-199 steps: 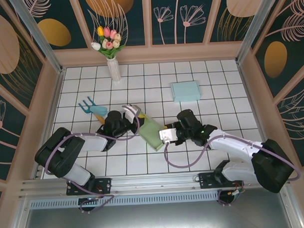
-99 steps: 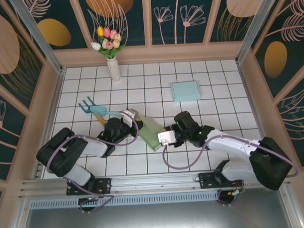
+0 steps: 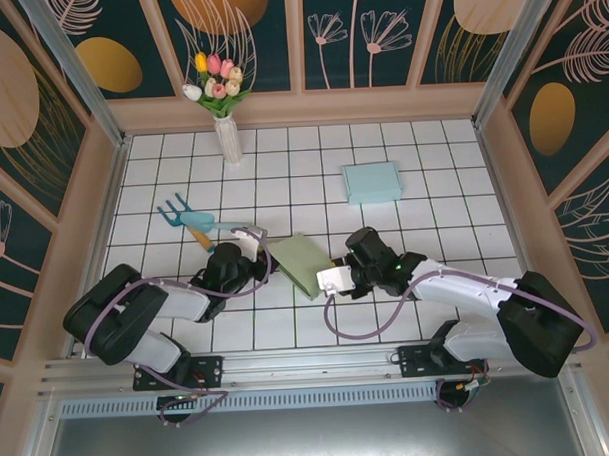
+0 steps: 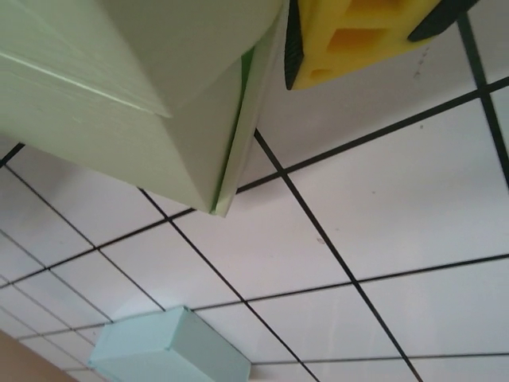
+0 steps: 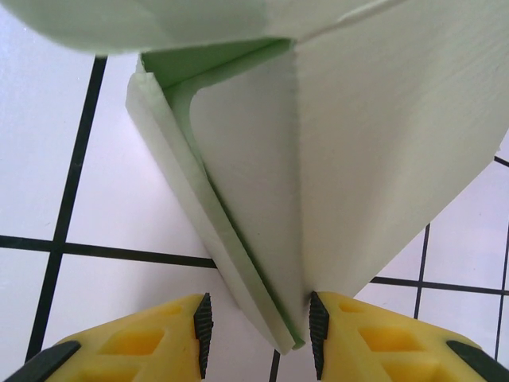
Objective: Fold the paper box
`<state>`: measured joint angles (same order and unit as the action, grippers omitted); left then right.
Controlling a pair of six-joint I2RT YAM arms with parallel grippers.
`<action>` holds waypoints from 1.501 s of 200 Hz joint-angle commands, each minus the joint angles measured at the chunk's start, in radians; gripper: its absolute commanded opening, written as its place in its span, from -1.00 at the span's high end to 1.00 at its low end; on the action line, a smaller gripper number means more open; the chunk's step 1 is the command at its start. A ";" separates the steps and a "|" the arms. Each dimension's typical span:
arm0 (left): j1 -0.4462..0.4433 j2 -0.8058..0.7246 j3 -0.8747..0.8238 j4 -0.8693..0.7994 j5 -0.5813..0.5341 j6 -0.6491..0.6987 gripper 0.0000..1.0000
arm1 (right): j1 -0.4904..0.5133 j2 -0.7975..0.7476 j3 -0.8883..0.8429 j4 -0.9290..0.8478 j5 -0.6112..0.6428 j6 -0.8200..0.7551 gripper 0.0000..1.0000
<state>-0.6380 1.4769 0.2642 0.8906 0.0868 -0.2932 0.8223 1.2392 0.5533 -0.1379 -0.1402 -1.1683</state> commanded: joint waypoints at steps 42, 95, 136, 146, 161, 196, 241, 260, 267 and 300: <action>-0.005 -0.181 -0.041 -0.207 -0.155 -0.084 0.10 | 0.008 0.003 0.020 -0.021 0.023 0.031 0.18; -0.005 -0.435 -0.066 -0.480 -0.305 -0.258 0.16 | 0.009 -0.011 0.062 -0.058 0.031 0.039 0.17; -0.006 -0.649 0.020 -0.654 -0.311 -0.288 0.16 | 0.015 -0.104 0.083 -0.076 0.011 0.112 0.14; -0.005 -0.679 0.053 -0.683 -0.330 -0.277 0.13 | 0.018 -0.119 0.084 -0.058 0.007 0.150 0.14; -0.005 -0.683 0.119 -0.737 -0.363 -0.264 0.10 | 0.021 -0.137 0.093 -0.019 0.015 0.236 0.16; -0.005 -0.658 0.204 -0.777 -0.381 -0.261 0.03 | 0.037 -0.188 0.144 0.076 0.064 0.580 0.27; -0.005 -0.609 0.246 -0.766 -0.356 -0.225 0.02 | 0.046 -0.178 0.178 0.109 0.389 1.340 0.53; -0.005 -0.616 0.218 -0.731 -0.348 -0.234 0.01 | 0.061 -0.173 0.113 0.150 0.399 1.541 0.53; -0.005 -0.616 0.206 -0.719 -0.341 -0.239 0.01 | 0.069 -0.173 0.075 0.200 0.383 1.570 0.53; -0.005 -0.610 0.147 -0.648 -0.294 -0.261 0.01 | 0.106 -0.140 0.009 0.321 0.391 1.603 0.53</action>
<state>-0.6380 0.8688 0.4583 0.1783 -0.2462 -0.5442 0.9024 1.0691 0.5976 0.0685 0.2031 0.2699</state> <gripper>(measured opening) 0.494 0.236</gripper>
